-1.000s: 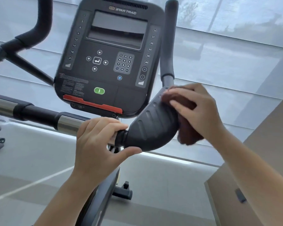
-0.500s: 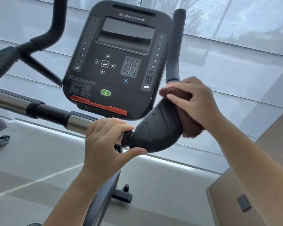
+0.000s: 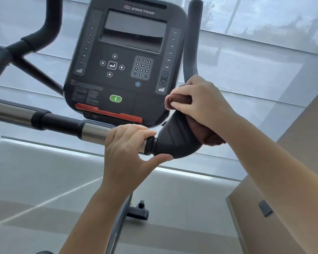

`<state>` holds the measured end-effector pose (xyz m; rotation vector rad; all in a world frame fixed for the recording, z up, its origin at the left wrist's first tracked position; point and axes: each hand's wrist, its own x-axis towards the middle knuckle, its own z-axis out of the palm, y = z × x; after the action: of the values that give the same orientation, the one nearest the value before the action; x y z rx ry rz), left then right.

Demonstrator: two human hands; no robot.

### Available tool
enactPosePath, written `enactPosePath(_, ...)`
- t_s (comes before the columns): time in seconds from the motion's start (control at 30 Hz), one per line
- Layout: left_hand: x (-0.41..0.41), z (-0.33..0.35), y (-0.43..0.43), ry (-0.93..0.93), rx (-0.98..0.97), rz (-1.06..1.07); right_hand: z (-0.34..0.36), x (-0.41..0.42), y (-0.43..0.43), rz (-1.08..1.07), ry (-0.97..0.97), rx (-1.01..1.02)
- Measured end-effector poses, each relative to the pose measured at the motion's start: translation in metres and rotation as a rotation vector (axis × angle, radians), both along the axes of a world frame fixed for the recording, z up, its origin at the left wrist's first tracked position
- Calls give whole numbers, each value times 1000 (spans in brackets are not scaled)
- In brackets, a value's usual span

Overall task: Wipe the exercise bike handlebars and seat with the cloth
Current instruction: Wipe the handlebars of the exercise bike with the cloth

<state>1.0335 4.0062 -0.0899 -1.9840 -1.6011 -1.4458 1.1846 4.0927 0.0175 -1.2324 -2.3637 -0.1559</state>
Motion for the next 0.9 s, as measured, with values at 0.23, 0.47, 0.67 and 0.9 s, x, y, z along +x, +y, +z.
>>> enactPosePath(0.23, -3, 3, -4, 52, -60, -36, -47, 18, -68, 148, 113, 81)
enactPosePath(0.47, 3, 22, -5, 214, -202, -66, -49, 36, -40, 145, 501, 107)
enactPosePath(0.67, 26, 57, 20, 222, -291, -280, -29, 45, 17, 198, 522, 68)
enactPosePath(0.9, 38, 77, 69, 281, -362, -312, -22, 58, 83, 289, 613, 27)
